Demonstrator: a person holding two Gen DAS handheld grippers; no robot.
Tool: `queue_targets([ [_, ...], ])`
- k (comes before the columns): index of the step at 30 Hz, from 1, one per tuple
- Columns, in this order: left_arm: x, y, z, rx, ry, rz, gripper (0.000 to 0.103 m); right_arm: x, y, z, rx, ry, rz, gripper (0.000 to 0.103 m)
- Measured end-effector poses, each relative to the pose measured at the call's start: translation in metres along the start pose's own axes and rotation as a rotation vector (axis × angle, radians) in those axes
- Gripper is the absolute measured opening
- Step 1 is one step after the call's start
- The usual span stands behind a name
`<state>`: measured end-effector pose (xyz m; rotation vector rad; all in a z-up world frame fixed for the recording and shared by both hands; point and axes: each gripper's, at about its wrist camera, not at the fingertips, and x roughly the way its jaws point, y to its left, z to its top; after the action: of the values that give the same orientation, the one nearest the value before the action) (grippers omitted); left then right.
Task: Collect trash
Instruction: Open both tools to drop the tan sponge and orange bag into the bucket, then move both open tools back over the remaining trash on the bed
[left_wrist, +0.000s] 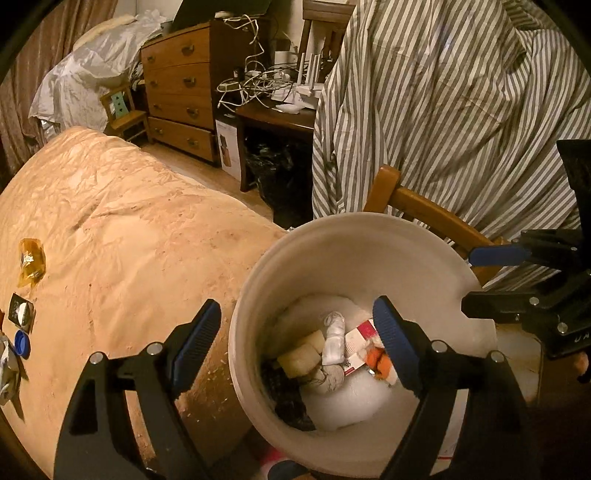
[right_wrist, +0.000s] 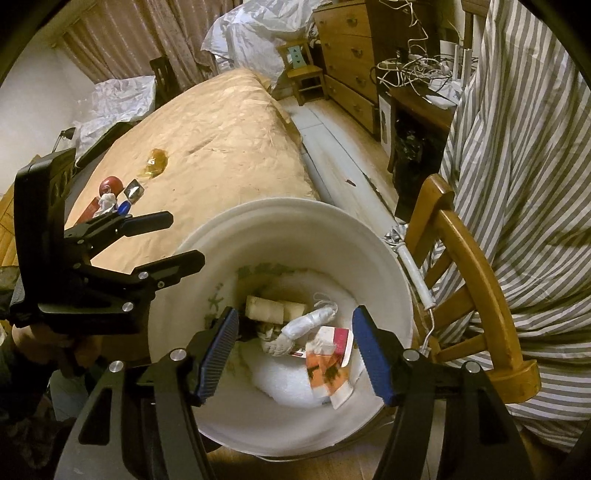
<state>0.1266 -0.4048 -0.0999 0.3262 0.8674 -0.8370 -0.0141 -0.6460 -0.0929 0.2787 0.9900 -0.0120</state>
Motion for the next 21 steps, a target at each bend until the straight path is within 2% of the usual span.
queue_targets([
  [21,-0.010,0.012,-0.009,-0.017,-0.014,0.003,0.081,0.001,0.003,-0.001,0.003,-0.003,-0.001,0.068],
])
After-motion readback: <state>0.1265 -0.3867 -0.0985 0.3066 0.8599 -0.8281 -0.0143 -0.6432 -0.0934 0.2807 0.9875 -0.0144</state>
